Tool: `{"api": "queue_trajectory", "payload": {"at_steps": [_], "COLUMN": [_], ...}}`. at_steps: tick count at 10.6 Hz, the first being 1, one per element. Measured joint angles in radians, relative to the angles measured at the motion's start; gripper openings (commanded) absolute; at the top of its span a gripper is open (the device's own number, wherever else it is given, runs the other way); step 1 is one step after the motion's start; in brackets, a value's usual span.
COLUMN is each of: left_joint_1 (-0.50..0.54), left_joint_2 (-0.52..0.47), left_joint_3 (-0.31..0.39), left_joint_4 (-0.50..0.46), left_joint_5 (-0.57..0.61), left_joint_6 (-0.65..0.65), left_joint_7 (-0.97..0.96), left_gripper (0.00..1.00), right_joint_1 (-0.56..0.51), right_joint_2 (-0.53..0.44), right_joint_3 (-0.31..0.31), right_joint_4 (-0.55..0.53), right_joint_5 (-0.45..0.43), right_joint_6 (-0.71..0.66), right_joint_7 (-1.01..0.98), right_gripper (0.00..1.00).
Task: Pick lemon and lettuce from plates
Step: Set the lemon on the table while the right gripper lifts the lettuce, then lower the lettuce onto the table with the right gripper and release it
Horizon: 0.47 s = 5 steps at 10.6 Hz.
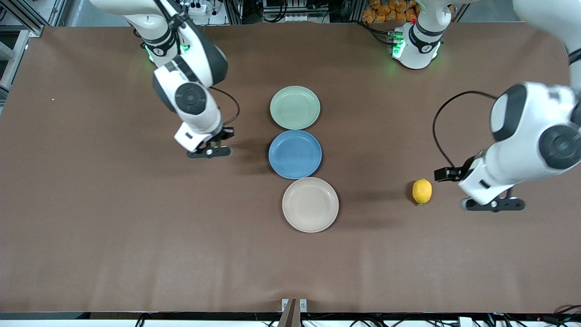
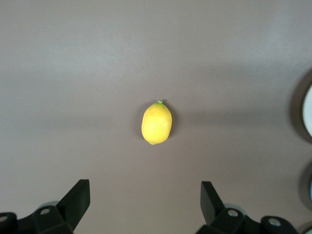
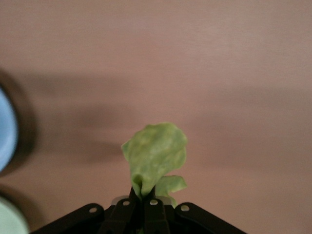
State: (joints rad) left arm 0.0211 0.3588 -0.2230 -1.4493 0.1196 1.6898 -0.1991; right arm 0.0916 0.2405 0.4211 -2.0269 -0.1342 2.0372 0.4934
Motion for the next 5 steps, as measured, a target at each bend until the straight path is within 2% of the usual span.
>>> {"api": "queue_trajectory", "payload": {"at_steps": [3,5], "left_joint_1": [-0.001,-0.001], "left_joint_2": [-0.075,-0.11], "left_joint_3": [-0.009,-0.013], "left_joint_4": [0.005,0.015], "left_joint_5": [0.0,-0.016], "left_joint_6": [-0.054,-0.088], "left_joint_7": [0.0,0.0], "left_gripper": [1.0,1.0], "right_joint_1": [-0.089,-0.137], "right_joint_2": [-0.039,-0.04], "right_joint_3": [-0.047,-0.109], "right_joint_4": [-0.067,-0.085], "right_joint_5": [0.002,0.002], "right_joint_6": [0.003,0.006], "right_joint_7": [-0.107,-0.174], "right_gripper": [0.0,0.0]}}
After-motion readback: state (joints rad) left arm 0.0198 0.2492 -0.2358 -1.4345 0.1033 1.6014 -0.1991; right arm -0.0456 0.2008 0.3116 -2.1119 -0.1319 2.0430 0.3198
